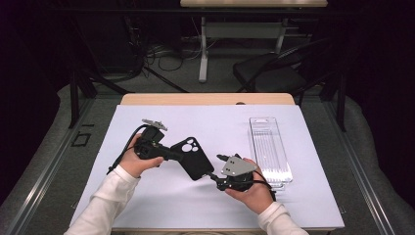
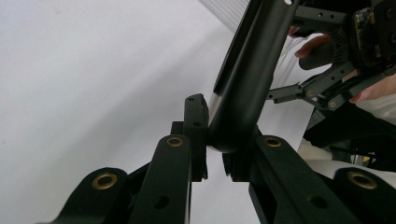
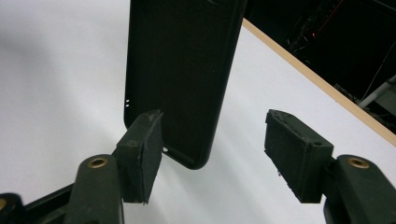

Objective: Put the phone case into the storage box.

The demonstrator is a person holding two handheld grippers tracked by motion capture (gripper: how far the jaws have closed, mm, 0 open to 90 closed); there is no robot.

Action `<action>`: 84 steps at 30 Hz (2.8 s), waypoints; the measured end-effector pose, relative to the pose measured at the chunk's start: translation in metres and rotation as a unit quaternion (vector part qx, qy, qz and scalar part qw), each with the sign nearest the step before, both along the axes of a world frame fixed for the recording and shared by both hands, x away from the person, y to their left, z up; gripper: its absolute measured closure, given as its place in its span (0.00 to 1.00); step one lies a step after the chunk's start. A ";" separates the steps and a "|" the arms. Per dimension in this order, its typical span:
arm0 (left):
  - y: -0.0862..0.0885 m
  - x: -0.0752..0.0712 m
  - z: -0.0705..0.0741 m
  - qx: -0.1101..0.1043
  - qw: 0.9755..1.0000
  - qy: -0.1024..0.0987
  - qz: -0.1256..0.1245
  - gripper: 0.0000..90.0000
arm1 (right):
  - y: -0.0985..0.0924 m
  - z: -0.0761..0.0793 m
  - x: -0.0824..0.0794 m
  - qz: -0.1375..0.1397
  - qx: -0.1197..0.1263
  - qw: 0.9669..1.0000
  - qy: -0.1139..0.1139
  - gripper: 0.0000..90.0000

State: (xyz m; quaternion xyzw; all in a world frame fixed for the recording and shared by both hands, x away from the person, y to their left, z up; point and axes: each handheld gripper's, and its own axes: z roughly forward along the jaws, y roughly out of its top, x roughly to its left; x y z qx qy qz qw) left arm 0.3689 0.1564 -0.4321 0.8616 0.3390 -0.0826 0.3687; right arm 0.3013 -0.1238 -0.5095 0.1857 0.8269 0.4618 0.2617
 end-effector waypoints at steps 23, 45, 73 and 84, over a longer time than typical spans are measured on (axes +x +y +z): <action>-0.015 0.021 0.002 0.052 0.997 0.051 -0.027 0.91 | -0.004 0.010 0.010 -0.001 0.003 0.999 0.053 0.38; -0.025 0.031 0.007 0.088 0.993 0.070 -0.040 0.91 | -0.005 0.031 0.022 0.001 -0.018 0.998 0.064 0.38; -0.053 0.028 0.006 0.108 0.990 0.068 -0.067 0.91 | 0.004 0.060 0.031 0.003 -0.043 0.999 0.029 0.44; -0.059 0.027 0.005 0.117 0.988 0.068 -0.074 0.91 | 0.009 0.066 0.026 0.010 -0.065 0.998 0.010 0.55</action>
